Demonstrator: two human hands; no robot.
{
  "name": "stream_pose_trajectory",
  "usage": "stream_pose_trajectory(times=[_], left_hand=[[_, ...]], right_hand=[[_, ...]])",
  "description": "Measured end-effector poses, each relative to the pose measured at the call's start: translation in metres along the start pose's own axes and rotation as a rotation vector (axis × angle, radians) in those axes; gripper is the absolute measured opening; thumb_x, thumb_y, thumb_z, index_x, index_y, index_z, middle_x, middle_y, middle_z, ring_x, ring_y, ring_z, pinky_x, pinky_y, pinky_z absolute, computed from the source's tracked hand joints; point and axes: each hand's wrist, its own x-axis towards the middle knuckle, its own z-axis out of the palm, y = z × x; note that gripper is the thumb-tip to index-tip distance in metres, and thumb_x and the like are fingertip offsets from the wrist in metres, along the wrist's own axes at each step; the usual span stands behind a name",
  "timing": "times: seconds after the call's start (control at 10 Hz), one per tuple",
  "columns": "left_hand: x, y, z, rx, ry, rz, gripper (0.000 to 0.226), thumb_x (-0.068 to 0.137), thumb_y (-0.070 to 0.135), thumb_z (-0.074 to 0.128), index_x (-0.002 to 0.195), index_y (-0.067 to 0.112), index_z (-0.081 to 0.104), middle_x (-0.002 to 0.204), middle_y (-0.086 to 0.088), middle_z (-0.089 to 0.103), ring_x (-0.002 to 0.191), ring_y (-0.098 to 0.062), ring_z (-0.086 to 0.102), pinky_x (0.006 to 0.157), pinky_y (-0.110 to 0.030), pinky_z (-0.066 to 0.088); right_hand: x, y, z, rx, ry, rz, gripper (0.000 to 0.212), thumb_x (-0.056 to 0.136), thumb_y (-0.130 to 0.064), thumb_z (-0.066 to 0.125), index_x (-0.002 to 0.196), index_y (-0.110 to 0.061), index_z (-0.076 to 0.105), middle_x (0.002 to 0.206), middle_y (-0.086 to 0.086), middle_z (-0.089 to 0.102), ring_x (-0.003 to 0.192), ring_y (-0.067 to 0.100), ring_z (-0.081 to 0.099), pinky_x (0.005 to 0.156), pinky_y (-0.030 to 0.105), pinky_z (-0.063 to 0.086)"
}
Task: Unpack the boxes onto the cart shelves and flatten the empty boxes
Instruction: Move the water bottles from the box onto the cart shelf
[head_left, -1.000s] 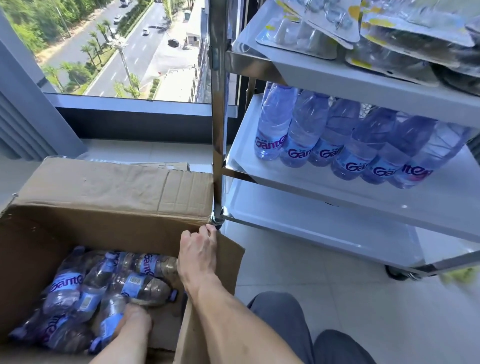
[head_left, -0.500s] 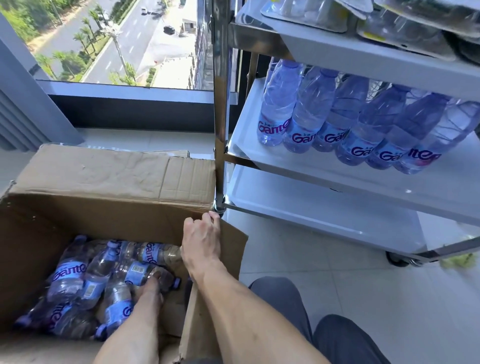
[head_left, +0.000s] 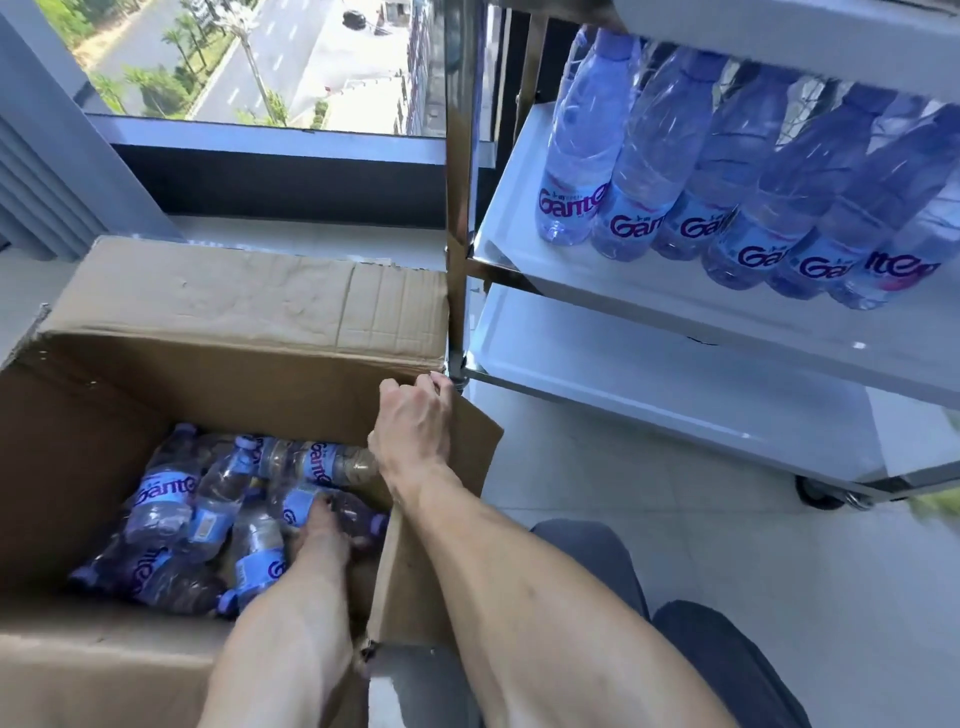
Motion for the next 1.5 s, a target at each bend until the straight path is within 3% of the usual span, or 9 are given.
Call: stream_pose_trajectory(times=[0.4, 0.5, 0.6, 0.9, 1.1, 1.2, 1.3, 1.4, 1.5], left_hand=[[-0.154, 0.036, 0.007, -0.152, 0.319, 0.248, 0.079, 0.082, 0.066, 0.062, 0.127, 0.002, 0.054, 0.135, -0.022, 0.054, 0.121, -0.041, 0.054, 0.109, -0.05, 0.037], [-0.188, 0.05, 0.021, -0.193, 0.275, 0.413, 0.059, 0.074, 0.063, 0.066, 0.1, 0.01, 0.064, 0.105, -0.01, 0.068, 0.091, -0.031, 0.063, 0.085, -0.035, 0.05], [-0.216, 0.057, 0.038, -0.261, 0.173, 0.472, 0.058, 0.067, 0.059, 0.066, 0.097, 0.008, 0.067, 0.091, -0.008, 0.068, 0.083, -0.03, 0.065, 0.078, -0.035, 0.055], [-0.295, -0.007, 0.074, -0.38, -0.269, 0.8, 0.023, 0.07, 0.023, 0.069, 0.087, 0.011, 0.06, 0.08, -0.005, 0.065, 0.068, -0.02, 0.062, 0.064, -0.033, 0.05], [-0.339, -0.089, 0.078, -0.288, -0.782, 0.553, 0.033, 0.083, -0.008, 0.039, 0.111, 0.008, 0.048, 0.09, -0.008, 0.053, 0.075, -0.018, 0.049, 0.071, -0.027, 0.038], [-0.343, -0.143, 0.066, -0.226, -0.816, 0.468, 0.034, 0.09, -0.012, 0.031, 0.109, 0.006, 0.052, 0.084, -0.008, 0.061, 0.079, -0.019, 0.053, 0.075, -0.029, 0.041], [-0.344, -0.177, 0.052, -0.144, -0.893, 0.451, 0.031, 0.099, 0.014, 0.044, 0.129, 0.006, 0.051, 0.089, -0.001, 0.071, 0.082, -0.019, 0.063, 0.07, -0.03, 0.049], [-0.337, -0.191, 0.036, -0.117, -0.92, 0.197, 0.064, 0.085, 0.034, 0.067, 0.139, 0.006, 0.046, 0.114, -0.012, 0.061, 0.083, -0.027, 0.067, 0.059, -0.03, 0.058], [-0.34, -0.192, 0.032, 0.385, -1.207, -0.015, 0.067, 0.088, 0.063, 0.048, 0.121, 0.007, 0.066, 0.105, -0.022, 0.066, 0.072, -0.035, 0.068, 0.053, -0.032, 0.054]], right_hand=[[-0.012, 0.009, -0.028, 0.267, -0.074, 0.054, 0.028, 0.081, -0.024, 0.063, 0.107, -0.016, 0.07, 0.097, 0.014, 0.069, 0.104, 0.029, 0.059, 0.106, 0.031, 0.03], [-0.023, 0.0, -0.059, 0.738, -0.012, 0.275, 0.021, 0.089, -0.021, 0.061, 0.102, -0.007, 0.071, 0.098, 0.012, 0.073, 0.097, 0.028, 0.066, 0.086, 0.029, 0.046], [-0.038, 0.005, -0.084, 0.916, 0.035, 0.397, 0.022, 0.093, -0.024, 0.058, 0.102, -0.008, 0.069, 0.099, 0.009, 0.073, 0.091, 0.021, 0.066, 0.069, 0.02, 0.038], [-0.091, 0.034, -0.142, 1.415, 0.135, 0.447, 0.024, 0.085, -0.041, 0.073, 0.089, -0.018, 0.069, 0.082, -0.002, 0.07, 0.071, 0.012, 0.067, 0.066, 0.03, 0.058], [-0.139, 0.085, -0.188, 2.128, 0.583, 0.823, 0.008, 0.093, -0.014, 0.065, 0.089, -0.009, 0.06, 0.078, 0.01, 0.061, 0.067, 0.022, 0.058, 0.071, 0.039, 0.052], [-0.174, 0.116, -0.2, 2.054, 0.69, 0.767, 0.015, 0.097, -0.013, 0.059, 0.082, -0.013, 0.056, 0.079, 0.012, 0.058, 0.06, 0.019, 0.052, 0.059, 0.028, 0.047], [-0.21, 0.149, -0.209, 1.998, 0.707, 0.68, 0.019, 0.099, -0.014, 0.056, 0.08, -0.014, 0.052, 0.068, 0.009, 0.056, 0.051, 0.016, 0.05, 0.044, 0.021, 0.039], [-0.243, 0.179, -0.216, 2.05, 0.598, 0.541, 0.014, 0.1, -0.014, 0.053, 0.087, -0.013, 0.054, 0.063, 0.003, 0.054, 0.053, 0.018, 0.055, 0.052, 0.025, 0.046], [-0.26, 0.204, -0.226, 1.99, 0.489, 0.385, 0.004, 0.098, -0.012, 0.056, 0.096, -0.012, 0.059, 0.067, 0.004, 0.055, 0.056, 0.02, 0.058, 0.059, 0.027, 0.05]])
